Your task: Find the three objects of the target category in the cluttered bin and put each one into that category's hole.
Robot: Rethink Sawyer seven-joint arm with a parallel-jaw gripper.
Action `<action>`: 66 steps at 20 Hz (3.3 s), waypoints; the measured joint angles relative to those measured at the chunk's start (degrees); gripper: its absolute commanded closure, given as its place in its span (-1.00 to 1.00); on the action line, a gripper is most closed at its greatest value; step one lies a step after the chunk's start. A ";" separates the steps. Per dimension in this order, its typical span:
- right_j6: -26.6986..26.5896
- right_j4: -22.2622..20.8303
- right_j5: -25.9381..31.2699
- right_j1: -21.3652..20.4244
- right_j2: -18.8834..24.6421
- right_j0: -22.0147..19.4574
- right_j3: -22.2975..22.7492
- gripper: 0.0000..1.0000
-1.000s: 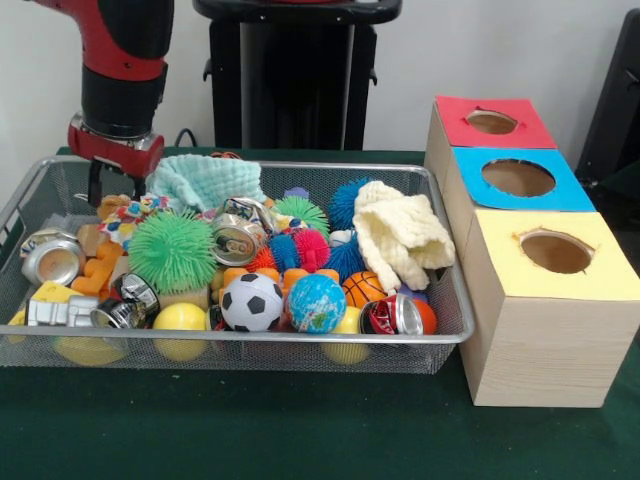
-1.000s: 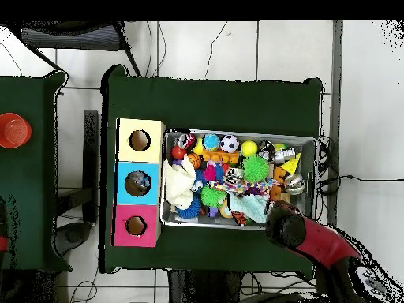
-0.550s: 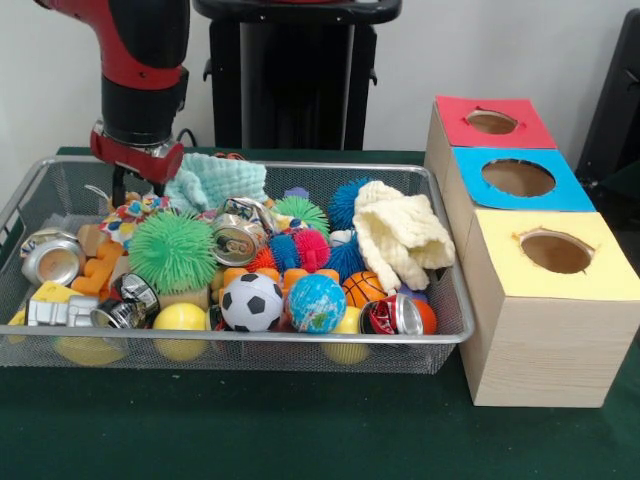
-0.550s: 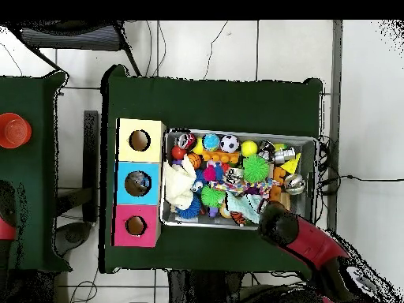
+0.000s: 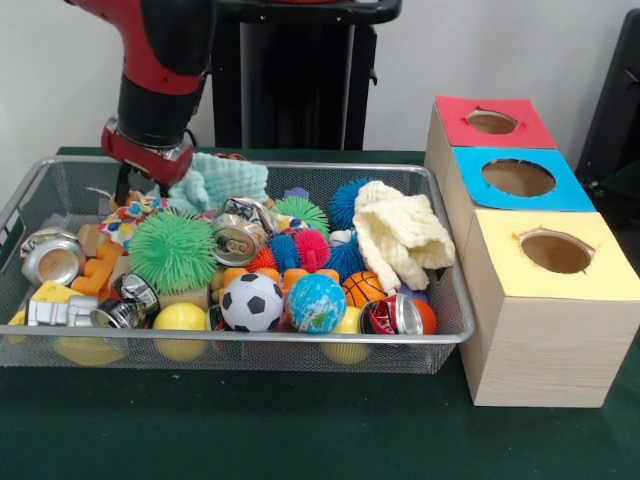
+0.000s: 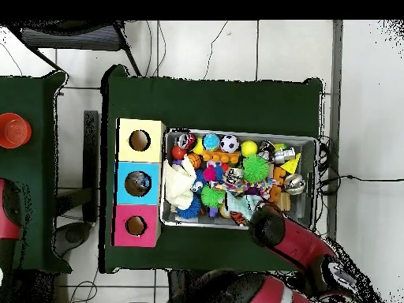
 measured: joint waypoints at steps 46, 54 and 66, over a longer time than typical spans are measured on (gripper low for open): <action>9.04 12.66 0.47 -3.80 3.61 -9.20 6.25 -1.00; 9.90 12.68 0.45 -5.85 6.98 -9.61 8.54 -1.00; 9.90 12.65 -9.27 -0.65 11.30 -11.97 8.74 -1.00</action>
